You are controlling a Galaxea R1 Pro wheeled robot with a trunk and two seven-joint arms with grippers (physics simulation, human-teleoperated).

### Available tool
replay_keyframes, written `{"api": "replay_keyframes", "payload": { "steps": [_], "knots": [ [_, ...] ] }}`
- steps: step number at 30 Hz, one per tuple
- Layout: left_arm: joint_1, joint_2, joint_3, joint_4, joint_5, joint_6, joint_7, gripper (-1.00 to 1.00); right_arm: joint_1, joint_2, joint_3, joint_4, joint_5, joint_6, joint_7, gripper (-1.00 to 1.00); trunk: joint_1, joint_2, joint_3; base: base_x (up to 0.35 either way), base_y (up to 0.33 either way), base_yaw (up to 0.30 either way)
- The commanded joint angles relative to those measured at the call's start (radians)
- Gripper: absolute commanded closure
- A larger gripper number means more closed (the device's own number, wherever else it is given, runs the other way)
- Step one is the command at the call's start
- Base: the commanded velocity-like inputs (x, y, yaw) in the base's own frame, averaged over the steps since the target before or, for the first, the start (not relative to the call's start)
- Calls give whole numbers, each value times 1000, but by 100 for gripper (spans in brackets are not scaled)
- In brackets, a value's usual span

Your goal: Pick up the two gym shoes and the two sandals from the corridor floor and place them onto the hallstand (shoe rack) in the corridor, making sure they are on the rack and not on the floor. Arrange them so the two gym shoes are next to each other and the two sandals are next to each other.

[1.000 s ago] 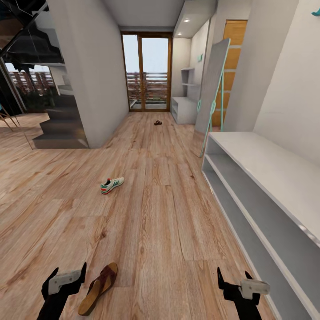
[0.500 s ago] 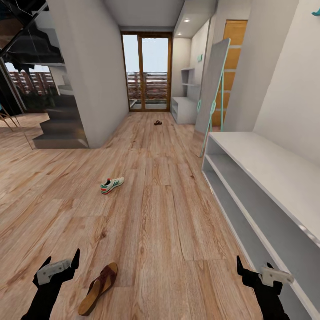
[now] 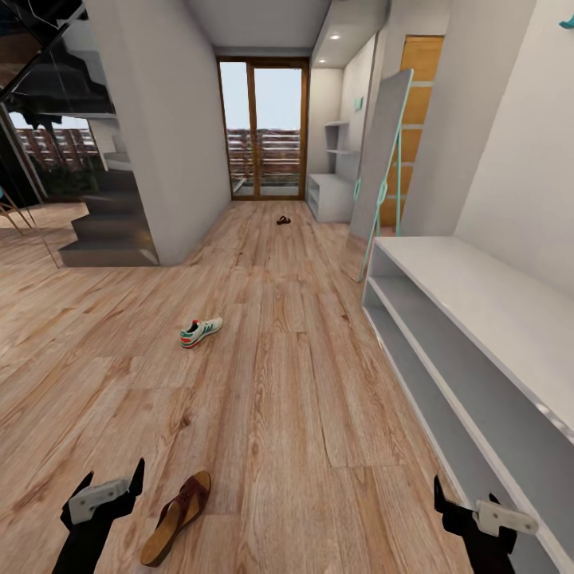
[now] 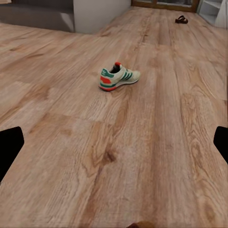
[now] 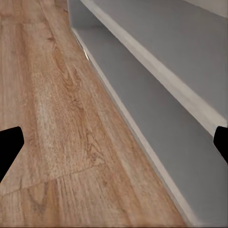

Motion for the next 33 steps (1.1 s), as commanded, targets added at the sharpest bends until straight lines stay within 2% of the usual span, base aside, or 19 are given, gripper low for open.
{"api": "replay_keyframes", "payload": {
  "steps": [1, 3, 4, 6, 7, 9, 10, 11, 13, 15, 16, 20, 24, 33],
  "knots": [
    [0, 0, 0, 0, 0, 0, 0, -100, 0, 0, 0, 0, 0, 0, 0, -100, 0, 0, 0, 0, 0, 0],
    [-3, 8, -7, 4, -23, -5, -7, -100, -1, 0, 0, 12, -1, -16, -3, -100, 0, 0, 0, 0, 0, 0],
    [-3, 8, -7, 4, -23, -5, -7, -100, -1, 0, 0, 12, -1, -16, -3, -100, 0, 0, 0, 0, 0, 0],
    [-5, 14, -16, 9, -55, -8, -27, -100, -1, -1, 0, 21, -2, -42, -5, -100, 0, 0, 0, 0, 0, 0],
    [-6, 17, -29, 13, -86, -12, -62, -100, -1, -3, -1, 32, -3, -71, -7, -100, 0, 0, 0, 0, 0, 0],
    [-6, 17, -35, 17, -98, -13, -85, -100, -1, -4, -2, 39, -4, -85, -7, -100, 0, 0, 0, 0, 0, 0],
    [-6, 16, -43, 37, -116, -14, -136, -100, -2, -5, -4, 47, -3, -103, -8, -100, 0, 0, 0, 0, 0, 0],
    [-6, 16, -43, 37, -116, -14, -136, -100, -2, -5, -4, 47, -3, -103, -8, -100, 0, 0, 0, 0, 0, 0],
    [-8, 19, -47, 71, -126, -16, -182, -100, -2, -6, -2, 47, 0, -113, -6, -100, 0, 0, 0, 0, 0, 0],
    [-11, 20, -48, 90, -130, -18, -201, -100, -1, -7, 0, 46, 1, -116, -5, -100, 0, 0, 0, 0, 0, 0],
    [-23, 23, -47, 126, -135, -22, -228, -100, 0, -8, 3, 48, 2, -121, -2, -100, 0, 0, 0, 0, 0, 0],
    [-53, 28, -39, 192, -143, -31, -262, -100, 5, -8, 10, 56, 4, -128, 2, -100, 0, 0, 0, 0, 0, 0],
    [-65, 29, -36, 236, -146, -56, -273, -100, 6, -2, 12, 60, 5, -129, 0, -100, 0, 0, 0, 0, 0, 0],
    [-71, 30, -34, 259, -146, -72, -276, -100, 8, 3, 46, 65, 4, -131, -6, -100, 0, 0, 0, 0, 0, 0]
  ]
}}
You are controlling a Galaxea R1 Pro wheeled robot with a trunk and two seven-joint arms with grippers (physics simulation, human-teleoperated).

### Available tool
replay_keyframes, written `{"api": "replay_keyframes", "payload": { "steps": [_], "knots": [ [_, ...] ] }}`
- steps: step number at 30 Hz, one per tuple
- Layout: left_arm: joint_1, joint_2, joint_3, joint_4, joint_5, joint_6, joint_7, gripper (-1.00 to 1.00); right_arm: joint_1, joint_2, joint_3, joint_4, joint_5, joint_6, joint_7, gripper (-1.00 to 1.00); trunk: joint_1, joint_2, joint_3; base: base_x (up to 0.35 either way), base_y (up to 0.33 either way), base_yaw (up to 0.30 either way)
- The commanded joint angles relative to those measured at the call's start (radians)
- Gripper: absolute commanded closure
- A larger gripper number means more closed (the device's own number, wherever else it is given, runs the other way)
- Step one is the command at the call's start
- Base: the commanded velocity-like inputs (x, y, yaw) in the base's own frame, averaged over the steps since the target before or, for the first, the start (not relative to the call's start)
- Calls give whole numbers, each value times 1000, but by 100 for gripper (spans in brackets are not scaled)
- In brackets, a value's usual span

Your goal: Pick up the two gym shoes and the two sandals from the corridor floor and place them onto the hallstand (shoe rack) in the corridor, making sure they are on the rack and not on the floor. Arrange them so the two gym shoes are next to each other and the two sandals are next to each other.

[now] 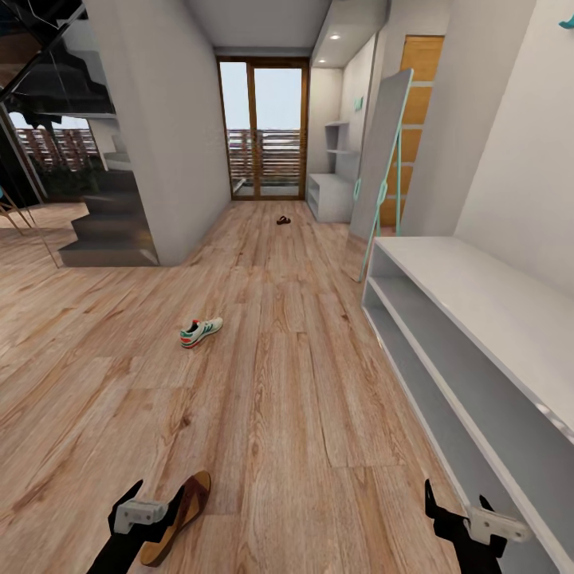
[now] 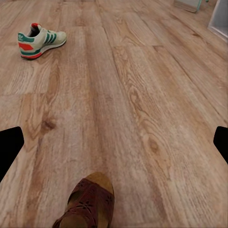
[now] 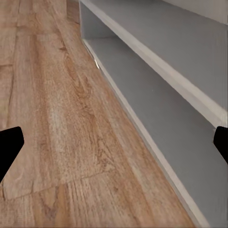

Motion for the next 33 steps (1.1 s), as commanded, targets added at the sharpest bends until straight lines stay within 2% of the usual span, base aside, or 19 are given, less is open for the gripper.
{"api": "replay_keyframes", "payload": {
  "steps": [1, 8, 33],
  "knots": [
    [-1, 0, 1, 1, 0, 0, 0, -100, 0, 0, 1, 0, 0, 0, 0, -100, 0, 0, 0, 0, 11, 0],
    [-5, 1, 4, 15, 1, -1, 1, -100, -1, 1, 3, 3, 0, 0, -1, -100, 0, 0, 0, 0, 130, 0],
    [-7, 1, 7, 19, 2, -2, 2, -100, 0, 1, 4, 4, 0, -1, -1, -100, 0, 0, 0, 0, 244, -4]
  ]
}}
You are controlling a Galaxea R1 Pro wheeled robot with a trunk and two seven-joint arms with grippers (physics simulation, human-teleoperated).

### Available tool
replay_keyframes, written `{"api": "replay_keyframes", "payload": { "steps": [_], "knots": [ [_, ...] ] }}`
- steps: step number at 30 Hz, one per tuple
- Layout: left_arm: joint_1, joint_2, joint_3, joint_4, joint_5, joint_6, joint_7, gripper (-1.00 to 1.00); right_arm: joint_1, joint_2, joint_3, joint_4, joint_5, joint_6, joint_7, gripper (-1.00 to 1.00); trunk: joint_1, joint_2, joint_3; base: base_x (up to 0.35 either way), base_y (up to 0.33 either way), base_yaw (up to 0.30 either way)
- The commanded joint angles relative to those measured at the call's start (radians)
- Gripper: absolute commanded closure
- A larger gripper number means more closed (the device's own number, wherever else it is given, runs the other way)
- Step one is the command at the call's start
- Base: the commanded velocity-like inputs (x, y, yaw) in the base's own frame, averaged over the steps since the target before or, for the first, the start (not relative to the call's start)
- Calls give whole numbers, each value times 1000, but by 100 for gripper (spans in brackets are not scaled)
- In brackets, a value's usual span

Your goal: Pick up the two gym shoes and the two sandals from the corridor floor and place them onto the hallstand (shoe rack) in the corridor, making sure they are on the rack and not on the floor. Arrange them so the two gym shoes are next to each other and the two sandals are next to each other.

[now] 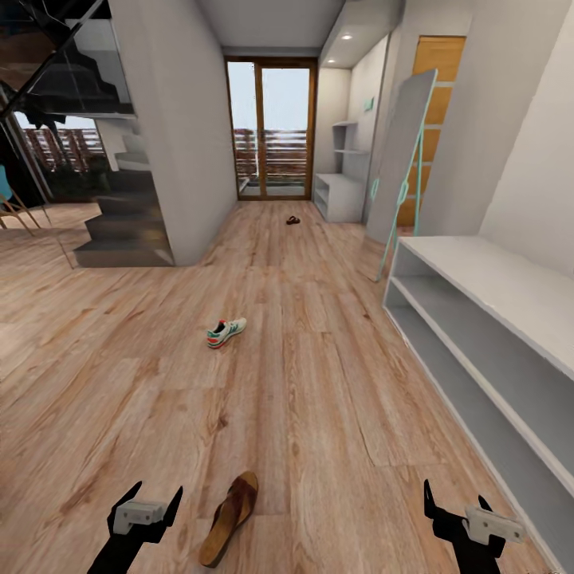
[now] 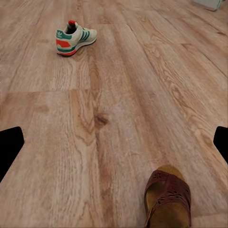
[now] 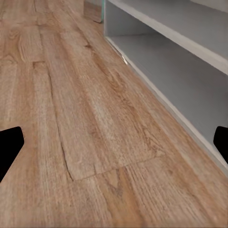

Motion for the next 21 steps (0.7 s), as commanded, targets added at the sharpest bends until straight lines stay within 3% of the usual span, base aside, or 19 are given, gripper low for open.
{"api": "replay_keyframes", "payload": {
  "steps": [1, 9, 21],
  "knots": [
    [0, 0, 0, 0, 0, 0, 0, -100, 0, 0, 0, 0, 0, 0, 0, -100, 0, 0, 0, 0, 109, -43],
    [0, 0, 0, 0, 0, 0, 0, -100, 0, 0, 0, 0, 0, 0, 0, -100, 0, 0, 0, 0, 53, -144],
    [0, 0, 0, 0, -1, 0, 1, -100, 0, 0, 0, 0, 0, 1, 0, -100, 0, 0, 1, 0, 10, -257]
  ]
}}
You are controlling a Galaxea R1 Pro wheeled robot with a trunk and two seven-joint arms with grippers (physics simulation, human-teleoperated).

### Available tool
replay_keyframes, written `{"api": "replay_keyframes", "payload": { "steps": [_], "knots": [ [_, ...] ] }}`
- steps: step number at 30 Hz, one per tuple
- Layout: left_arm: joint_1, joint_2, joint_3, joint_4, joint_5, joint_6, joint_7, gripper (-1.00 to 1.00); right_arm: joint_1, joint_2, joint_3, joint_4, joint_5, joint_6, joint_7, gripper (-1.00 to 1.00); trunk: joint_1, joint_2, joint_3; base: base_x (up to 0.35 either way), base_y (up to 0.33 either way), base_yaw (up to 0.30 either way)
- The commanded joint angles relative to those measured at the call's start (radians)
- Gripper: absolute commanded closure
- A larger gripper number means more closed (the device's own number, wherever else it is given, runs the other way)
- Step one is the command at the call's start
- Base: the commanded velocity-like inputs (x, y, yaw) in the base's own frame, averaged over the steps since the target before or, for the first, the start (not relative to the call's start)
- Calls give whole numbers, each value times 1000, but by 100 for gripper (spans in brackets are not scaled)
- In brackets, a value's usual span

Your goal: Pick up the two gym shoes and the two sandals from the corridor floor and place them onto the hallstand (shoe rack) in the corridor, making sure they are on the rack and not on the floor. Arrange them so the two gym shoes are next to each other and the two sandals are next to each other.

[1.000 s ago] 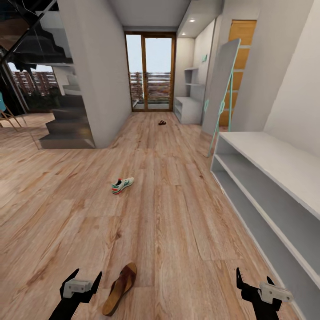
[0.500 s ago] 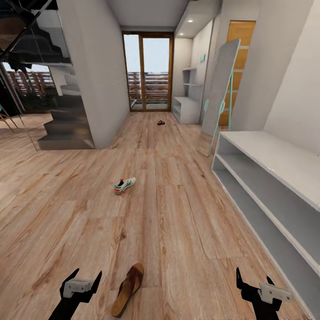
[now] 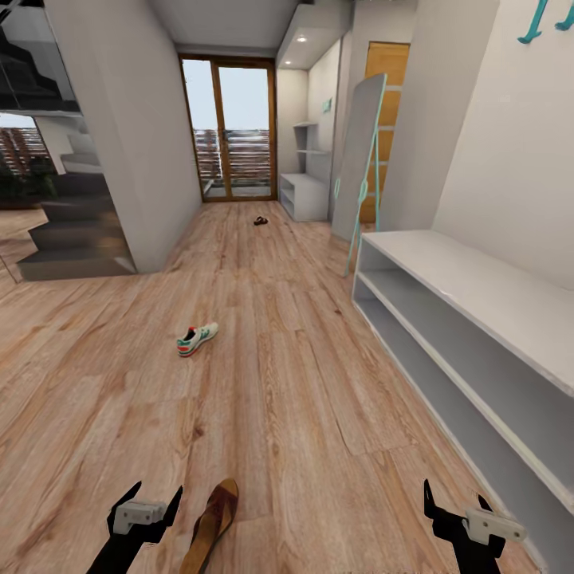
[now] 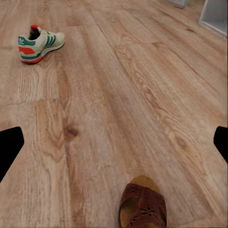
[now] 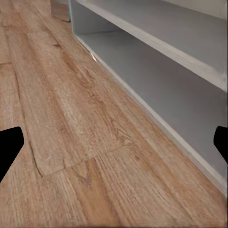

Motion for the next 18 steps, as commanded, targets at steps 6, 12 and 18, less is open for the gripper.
{"api": "replay_keyframes", "payload": {
  "steps": [6, 12, 18],
  "knots": [
    [0, 0, 0, 0, 0, 0, 0, -100, 0, 0, 0, 0, 0, 0, 0, -100, 0, 0, 1, 0, 2, -206],
    [0, 0, 0, 0, 0, 0, 1, -100, 0, 0, -1, 5, 0, -1, 0, -100, 0, 0, 2, 0, 1, -87],
    [0, 0, 0, 0, 0, 0, 1, -100, 0, 0, -1, 9, 1, -1, 0, -100, 0, 0, 2, 0, 0, -33]
  ]
}}
